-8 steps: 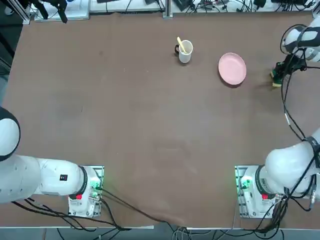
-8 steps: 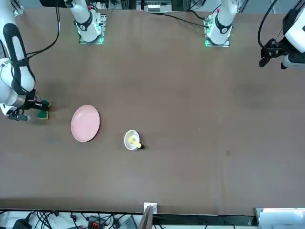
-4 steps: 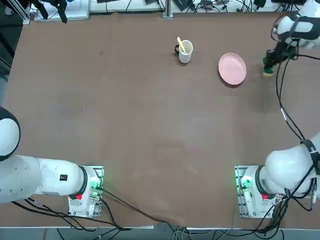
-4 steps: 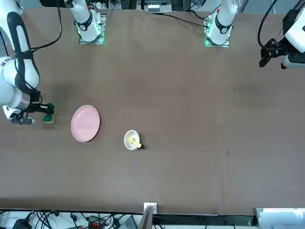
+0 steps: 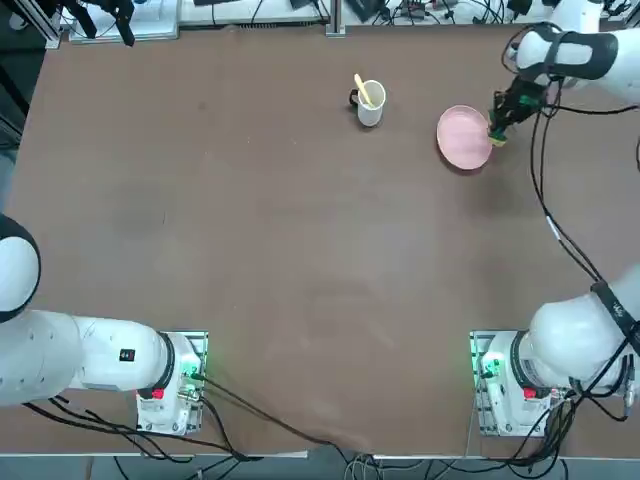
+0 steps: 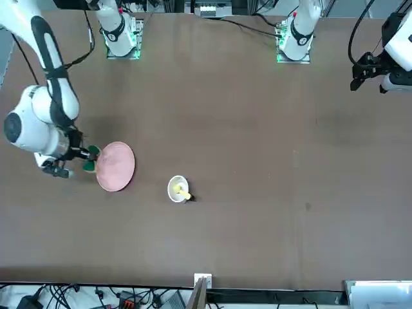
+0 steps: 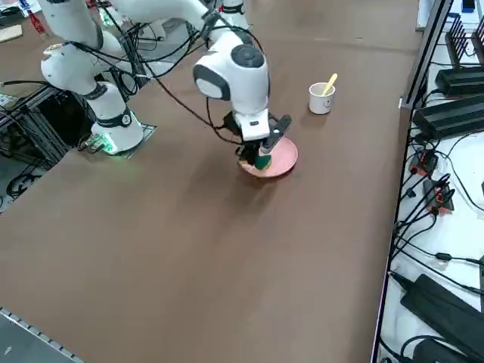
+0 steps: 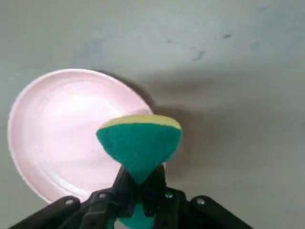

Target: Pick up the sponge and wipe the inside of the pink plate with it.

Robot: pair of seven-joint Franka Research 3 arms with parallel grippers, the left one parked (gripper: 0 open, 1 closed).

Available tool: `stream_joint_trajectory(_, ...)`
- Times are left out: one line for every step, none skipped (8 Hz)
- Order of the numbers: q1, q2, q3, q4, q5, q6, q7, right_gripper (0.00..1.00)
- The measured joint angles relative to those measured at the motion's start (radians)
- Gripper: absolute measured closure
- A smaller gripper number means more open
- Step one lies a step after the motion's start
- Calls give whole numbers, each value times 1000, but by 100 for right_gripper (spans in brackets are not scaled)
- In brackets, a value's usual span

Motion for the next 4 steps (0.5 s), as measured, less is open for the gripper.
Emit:
stream_joint_trajectory(8, 15, 15, 12, 0, 0, 46, 90)
stream_joint_trajectory(26, 28, 23, 22, 0, 1, 97, 90)
stream_joint_trajectory(52, 37, 27, 28, 0, 1, 147, 90)
stream_joint_trajectory(77, 46, 28, 29, 0, 3, 188, 90)
